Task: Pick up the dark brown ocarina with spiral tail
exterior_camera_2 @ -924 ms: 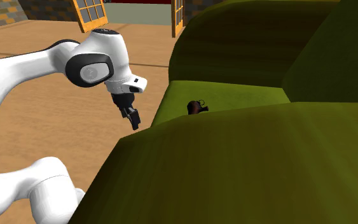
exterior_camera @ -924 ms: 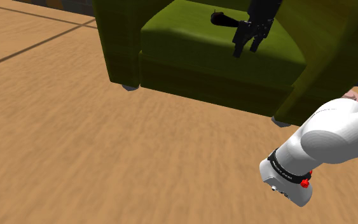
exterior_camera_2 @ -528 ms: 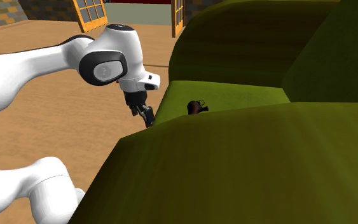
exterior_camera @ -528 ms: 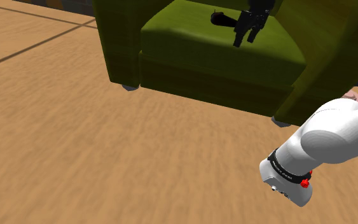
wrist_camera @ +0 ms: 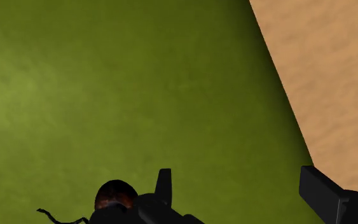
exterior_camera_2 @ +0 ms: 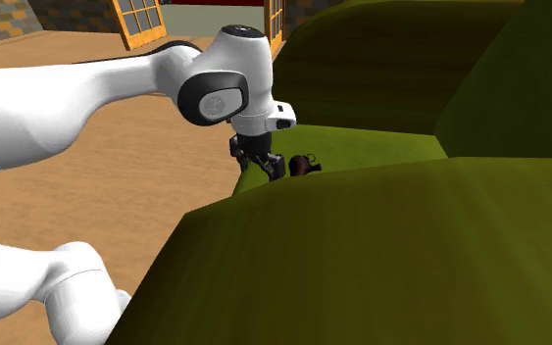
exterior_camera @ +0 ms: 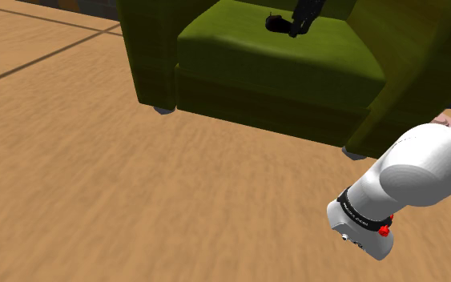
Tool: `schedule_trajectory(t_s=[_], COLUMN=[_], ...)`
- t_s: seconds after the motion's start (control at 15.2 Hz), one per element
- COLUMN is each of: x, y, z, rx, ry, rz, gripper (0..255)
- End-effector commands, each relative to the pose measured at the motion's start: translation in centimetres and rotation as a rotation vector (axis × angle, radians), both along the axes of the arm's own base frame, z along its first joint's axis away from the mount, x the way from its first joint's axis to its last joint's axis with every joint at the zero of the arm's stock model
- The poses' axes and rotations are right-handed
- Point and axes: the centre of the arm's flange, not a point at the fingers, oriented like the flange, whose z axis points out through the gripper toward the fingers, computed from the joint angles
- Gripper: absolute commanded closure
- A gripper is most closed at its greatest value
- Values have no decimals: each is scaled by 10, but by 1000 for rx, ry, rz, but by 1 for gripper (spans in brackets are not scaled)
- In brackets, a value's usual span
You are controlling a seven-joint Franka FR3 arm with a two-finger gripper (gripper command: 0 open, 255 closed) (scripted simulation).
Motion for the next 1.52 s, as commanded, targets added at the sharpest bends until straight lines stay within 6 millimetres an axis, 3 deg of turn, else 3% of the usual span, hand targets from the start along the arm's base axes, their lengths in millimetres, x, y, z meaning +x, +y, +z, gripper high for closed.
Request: schedule_trajectory(t_s=[0.0,0.4,0.92,1.06,1.12,1.45], x=[18,79,82,82,82,82], y=[-14,-57,-59,-59,-59,-59], z=[9,30,-9,-9,-8,-8], rx=[9,42,43,43,43,43], ry=[-19,-74,-77,-77,-77,-77], rz=[46,171,177,177,177,177], gripper=[0,0,0,0,255,255])
